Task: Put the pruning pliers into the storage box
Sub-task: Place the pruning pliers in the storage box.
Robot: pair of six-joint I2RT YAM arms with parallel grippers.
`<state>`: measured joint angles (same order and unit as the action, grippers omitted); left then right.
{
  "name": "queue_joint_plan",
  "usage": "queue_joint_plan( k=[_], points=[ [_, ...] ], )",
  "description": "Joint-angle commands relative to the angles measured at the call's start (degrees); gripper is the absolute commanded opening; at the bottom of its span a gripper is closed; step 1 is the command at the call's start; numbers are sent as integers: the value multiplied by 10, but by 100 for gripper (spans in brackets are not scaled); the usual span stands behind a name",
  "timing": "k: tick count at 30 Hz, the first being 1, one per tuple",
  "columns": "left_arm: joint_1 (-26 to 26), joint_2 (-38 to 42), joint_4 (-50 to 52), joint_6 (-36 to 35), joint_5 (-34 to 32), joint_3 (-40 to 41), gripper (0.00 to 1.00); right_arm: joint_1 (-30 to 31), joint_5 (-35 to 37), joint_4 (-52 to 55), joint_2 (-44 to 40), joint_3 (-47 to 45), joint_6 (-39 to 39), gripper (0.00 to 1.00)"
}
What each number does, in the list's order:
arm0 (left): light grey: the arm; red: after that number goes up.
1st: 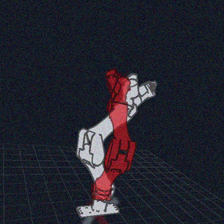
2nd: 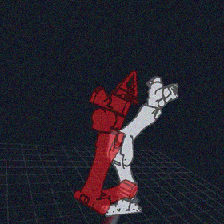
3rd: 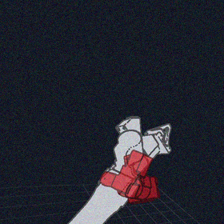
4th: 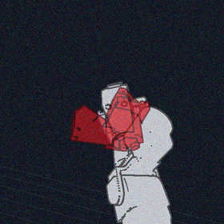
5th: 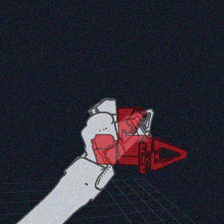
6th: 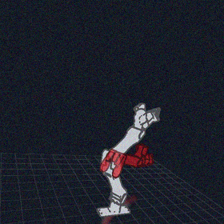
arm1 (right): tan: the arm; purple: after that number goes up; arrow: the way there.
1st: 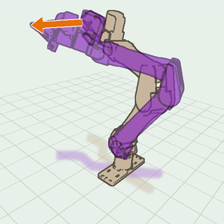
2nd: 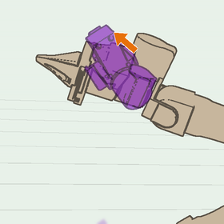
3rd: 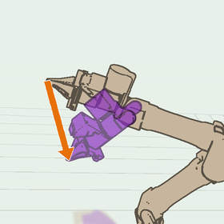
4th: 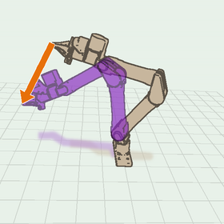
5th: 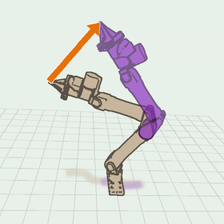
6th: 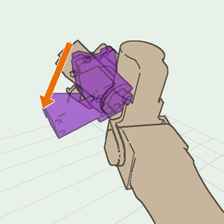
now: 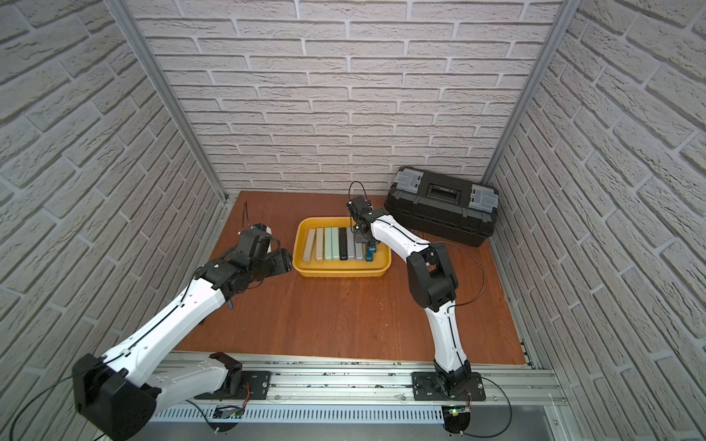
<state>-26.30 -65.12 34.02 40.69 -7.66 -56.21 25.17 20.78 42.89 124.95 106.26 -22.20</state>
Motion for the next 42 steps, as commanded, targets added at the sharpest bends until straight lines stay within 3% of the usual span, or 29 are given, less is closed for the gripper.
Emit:
queue_joint_plan(
  k=[1,18,42],
  points=[
    [4,-6,1,-6,-2,-15,68,-11,12,-11,-4,26,10,22],
    [5,-4,-3,-7,-4,-9,68,-49,-8,-15,49,45,12,22],
    [8,-12,-9,-5,-4,-5,68,-55,-25,-7,114,79,11,23]
  ],
)
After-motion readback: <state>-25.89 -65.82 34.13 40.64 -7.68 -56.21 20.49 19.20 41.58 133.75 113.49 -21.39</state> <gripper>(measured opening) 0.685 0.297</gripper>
